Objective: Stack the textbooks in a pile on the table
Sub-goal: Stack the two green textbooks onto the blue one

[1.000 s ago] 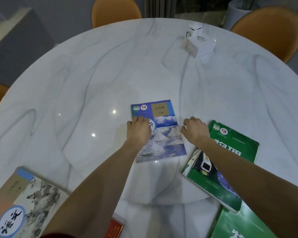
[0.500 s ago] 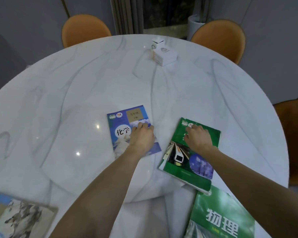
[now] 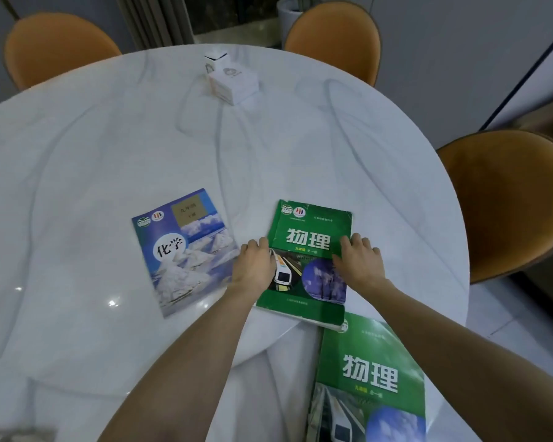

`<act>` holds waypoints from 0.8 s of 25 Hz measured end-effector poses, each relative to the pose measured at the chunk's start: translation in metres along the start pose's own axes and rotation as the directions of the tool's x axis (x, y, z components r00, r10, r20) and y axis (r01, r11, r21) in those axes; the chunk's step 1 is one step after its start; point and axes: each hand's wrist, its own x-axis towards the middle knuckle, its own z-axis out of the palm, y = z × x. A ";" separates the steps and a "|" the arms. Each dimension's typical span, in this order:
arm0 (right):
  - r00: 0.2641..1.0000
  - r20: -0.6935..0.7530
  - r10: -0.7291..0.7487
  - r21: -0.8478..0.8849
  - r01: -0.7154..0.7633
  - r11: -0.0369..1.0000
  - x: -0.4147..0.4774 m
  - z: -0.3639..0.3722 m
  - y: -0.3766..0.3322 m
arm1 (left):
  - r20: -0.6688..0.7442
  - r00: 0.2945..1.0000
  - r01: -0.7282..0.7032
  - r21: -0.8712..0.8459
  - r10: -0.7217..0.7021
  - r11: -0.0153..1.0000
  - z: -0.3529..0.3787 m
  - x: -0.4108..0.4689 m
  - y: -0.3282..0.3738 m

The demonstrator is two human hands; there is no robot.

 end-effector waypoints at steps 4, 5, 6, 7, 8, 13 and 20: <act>0.992 0.065 0.112 0.242 -0.125 0.962 -0.008 0.012 0.001 | -0.001 0.994 0.107 -0.150 -0.108 0.983 0.008 0.000 0.015; 0.987 0.084 0.138 0.327 -0.158 0.932 -0.009 0.015 0.000 | 0.005 0.990 0.139 -0.197 -0.141 0.970 0.007 0.000 0.018; 0.981 0.103 0.164 0.414 -0.192 0.890 -0.009 0.017 -0.002 | 0.013 0.983 0.178 -0.240 -0.180 0.954 0.005 0.002 0.021; 0.974 0.120 0.191 0.498 -0.225 0.837 -0.008 0.018 -0.004 | 0.027 0.975 0.221 -0.274 -0.223 0.936 0.004 0.004 0.022; 0.965 0.138 0.223 0.575 -0.261 0.776 -0.008 0.018 -0.005 | 0.036 0.964 0.260 -0.297 -0.262 0.919 0.002 0.006 0.022; 0.922 0.196 0.333 0.697 -0.370 0.614 -0.005 0.014 -0.002 | 0.133 0.927 0.376 -0.367 -0.352 0.851 0.003 0.012 0.018; 0.936 0.091 0.341 0.763 -0.285 0.580 -0.012 -0.007 -0.005 | 0.213 0.910 0.409 -0.603 -0.356 0.685 -0.009 -0.001 0.020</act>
